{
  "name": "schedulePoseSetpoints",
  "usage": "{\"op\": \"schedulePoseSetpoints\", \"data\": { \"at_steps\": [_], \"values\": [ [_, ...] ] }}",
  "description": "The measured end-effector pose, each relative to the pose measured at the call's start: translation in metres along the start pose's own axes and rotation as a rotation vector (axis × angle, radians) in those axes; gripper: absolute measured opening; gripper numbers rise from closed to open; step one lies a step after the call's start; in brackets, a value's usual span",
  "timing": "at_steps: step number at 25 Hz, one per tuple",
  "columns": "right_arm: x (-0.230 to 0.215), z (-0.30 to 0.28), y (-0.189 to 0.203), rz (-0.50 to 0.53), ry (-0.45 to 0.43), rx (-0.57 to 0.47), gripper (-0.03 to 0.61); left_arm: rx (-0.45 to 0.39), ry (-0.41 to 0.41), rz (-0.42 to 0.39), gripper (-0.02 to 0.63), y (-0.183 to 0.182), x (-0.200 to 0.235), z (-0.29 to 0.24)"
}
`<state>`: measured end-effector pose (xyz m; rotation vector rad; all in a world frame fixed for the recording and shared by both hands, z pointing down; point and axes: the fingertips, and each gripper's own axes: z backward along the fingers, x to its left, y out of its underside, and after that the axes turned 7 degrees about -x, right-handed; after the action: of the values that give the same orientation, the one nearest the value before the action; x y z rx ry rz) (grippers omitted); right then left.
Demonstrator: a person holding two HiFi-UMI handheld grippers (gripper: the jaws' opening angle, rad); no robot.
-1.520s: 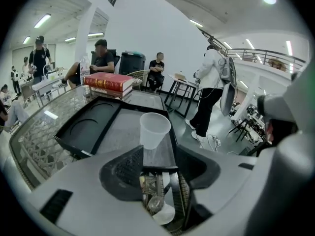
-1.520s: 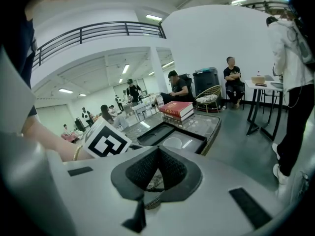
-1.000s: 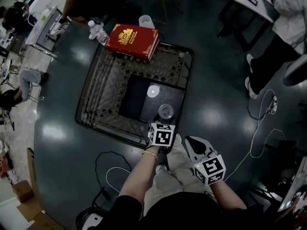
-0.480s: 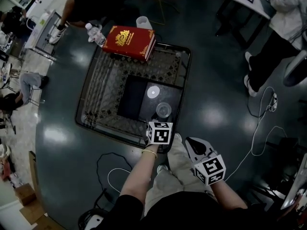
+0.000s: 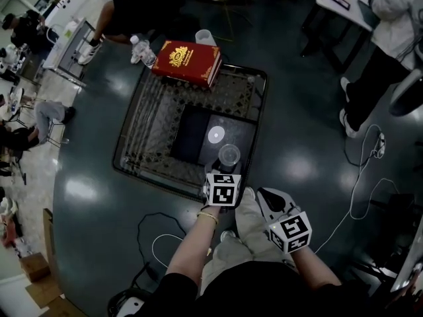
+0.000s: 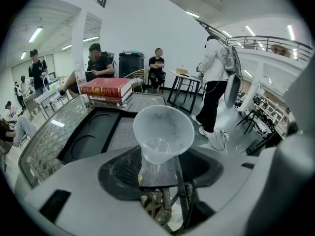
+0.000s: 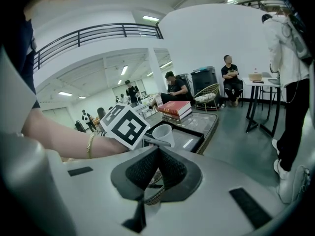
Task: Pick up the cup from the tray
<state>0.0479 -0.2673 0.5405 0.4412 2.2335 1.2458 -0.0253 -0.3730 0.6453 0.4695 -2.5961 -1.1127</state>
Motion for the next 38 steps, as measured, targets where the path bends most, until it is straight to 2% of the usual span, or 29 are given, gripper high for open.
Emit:
{"op": "schedulePoseSetpoints", "data": {
  "at_steps": [20, 30, 38],
  "values": [
    [0.028, 0.009, -0.022, 0.065, -0.007, -0.073, 0.012, -0.161, 0.016, 0.111, 0.251, -0.011, -0.018, 0.117],
    [0.037, 0.016, -0.030, 0.108, -0.014, -0.089, 0.011, -0.235, 0.016, 0.123, 0.250, -0.015, -0.025, 0.167],
    [0.051, 0.015, -0.031, 0.160, -0.038, -0.082, 0.011, -0.268, 0.014, 0.132, 0.250, -0.017, -0.023, 0.181]
  ]
}}
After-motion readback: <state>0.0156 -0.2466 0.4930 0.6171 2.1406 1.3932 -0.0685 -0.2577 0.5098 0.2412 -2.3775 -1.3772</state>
